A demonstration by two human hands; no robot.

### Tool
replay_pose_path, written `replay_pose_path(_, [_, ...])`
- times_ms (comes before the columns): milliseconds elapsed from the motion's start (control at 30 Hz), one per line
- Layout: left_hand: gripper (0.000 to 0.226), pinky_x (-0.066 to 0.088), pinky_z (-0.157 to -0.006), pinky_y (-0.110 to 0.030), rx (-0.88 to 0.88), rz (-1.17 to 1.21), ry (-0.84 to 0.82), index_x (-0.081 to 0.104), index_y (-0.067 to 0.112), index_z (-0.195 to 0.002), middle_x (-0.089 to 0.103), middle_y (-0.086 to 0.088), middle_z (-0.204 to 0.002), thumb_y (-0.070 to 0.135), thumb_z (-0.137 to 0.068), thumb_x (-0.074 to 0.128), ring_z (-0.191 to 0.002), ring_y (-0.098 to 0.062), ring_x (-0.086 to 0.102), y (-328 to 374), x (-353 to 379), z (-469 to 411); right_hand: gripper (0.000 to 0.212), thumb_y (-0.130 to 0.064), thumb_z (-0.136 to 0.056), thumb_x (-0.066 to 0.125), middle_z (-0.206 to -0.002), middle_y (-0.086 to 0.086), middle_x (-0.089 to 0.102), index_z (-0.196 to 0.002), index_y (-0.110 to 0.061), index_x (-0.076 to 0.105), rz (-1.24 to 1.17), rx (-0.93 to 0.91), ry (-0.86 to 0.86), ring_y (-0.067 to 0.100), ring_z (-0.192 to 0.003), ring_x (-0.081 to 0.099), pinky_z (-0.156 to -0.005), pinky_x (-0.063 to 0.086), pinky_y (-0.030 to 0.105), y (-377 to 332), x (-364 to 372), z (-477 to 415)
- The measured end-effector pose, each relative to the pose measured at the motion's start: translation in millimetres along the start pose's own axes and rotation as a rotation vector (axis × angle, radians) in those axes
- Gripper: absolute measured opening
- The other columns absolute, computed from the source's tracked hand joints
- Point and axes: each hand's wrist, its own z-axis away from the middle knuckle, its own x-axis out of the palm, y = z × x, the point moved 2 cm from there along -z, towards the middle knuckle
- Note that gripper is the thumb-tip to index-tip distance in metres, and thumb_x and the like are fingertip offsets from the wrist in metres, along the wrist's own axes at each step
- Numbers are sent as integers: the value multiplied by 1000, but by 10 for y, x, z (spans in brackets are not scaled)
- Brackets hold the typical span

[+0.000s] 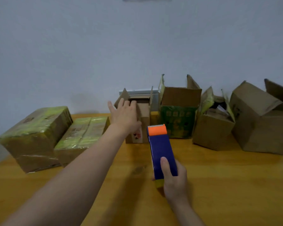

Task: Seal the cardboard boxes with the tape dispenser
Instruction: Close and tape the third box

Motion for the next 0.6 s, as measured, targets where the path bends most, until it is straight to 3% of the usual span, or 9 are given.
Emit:
replay_pose_path(67, [68,30,-115,-60,-22,52,-100,43,23,-147,50,-6,-147,44,-90,73,-140,-30,44,-25,98,-35,61,-71,-78,59,-85,10,73,-102,-16,70,-5,19,3,29,-74,69,-65,59,31,6,-19,-9])
replay_pose_path(133, [65,41,-106,-52,-16,32,-48,45,22,-145,50,-8,-143,41,-90,74,-134,-31,45,-51,173,-28,52,-68,-81,59,-85,10,73,-100,-21,71,-11,16,-7,29,-74,70,-64,59,32,-8,-26,-13])
replay_pose_path(200, [77,39,-110,-56,4,-55,-22,40,24,-150,45,-10,-150,48,-87,76,-142,-33,37,-93,226,-34,48,-67,-84,59,-84,8,73,-98,-23,71,-8,-4,-23,28,-73,69,-65,59,33,-34,-22,1])
replay_pose_path(300, [86,38,-116,-57,61,-56,-169,33,27,-157,38,-10,-160,44,-86,80,-153,-32,26,-155,287,-26,48,-65,-86,59,-85,8,73,-100,-21,70,-11,-17,-34,27,-74,70,-67,59,35,-35,-24,18])
replay_pose_path(400, [70,53,-100,-43,97,-66,-107,42,26,-149,60,-6,-136,31,-89,77,-128,-27,51,-121,258,38,56,-74,-79,63,-87,4,74,-102,-23,69,-33,-9,-31,24,-76,71,-67,58,28,-27,-35,40])
replay_pose_path(500, [51,52,-91,-40,113,-144,-29,51,22,-136,66,-5,-122,30,-91,74,-115,-27,55,29,144,186,68,-84,-66,67,-87,0,75,-100,-25,70,-32,-23,30,22,-76,71,-67,58,27,-21,-33,59])
replay_pose_path(600, [39,49,-72,-33,110,-156,-50,57,19,-122,66,-3,-108,39,-93,72,-101,-23,59,233,-20,410,50,-71,-71,71,-85,-1,75,-95,-27,72,-51,-75,139,20,-74,71,-68,59,35,-32,-79,46])
